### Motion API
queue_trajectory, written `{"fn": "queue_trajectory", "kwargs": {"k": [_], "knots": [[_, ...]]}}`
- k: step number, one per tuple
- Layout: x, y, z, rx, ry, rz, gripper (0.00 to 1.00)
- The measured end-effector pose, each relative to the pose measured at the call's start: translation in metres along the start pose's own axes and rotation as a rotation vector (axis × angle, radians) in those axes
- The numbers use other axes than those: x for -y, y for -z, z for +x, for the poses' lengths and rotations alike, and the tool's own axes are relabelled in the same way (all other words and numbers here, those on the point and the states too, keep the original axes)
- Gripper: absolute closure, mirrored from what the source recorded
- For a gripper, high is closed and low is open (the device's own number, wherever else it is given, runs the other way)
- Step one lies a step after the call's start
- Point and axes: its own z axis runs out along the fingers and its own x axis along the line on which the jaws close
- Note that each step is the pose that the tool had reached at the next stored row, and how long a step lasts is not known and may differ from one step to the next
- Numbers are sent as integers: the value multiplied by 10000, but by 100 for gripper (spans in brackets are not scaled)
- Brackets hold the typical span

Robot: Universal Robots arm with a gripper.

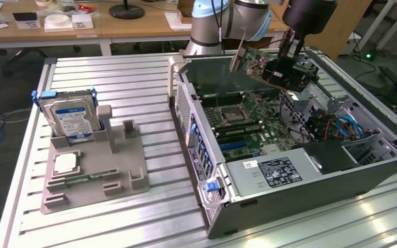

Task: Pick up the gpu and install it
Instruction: 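Insert the gpu into the slot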

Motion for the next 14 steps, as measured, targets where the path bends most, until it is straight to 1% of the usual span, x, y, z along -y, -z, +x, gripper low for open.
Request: {"fn": "queue_trajectory", "kwargs": {"k": [14], "knots": [[0, 0, 0, -50, 920, 4, 72]]}}
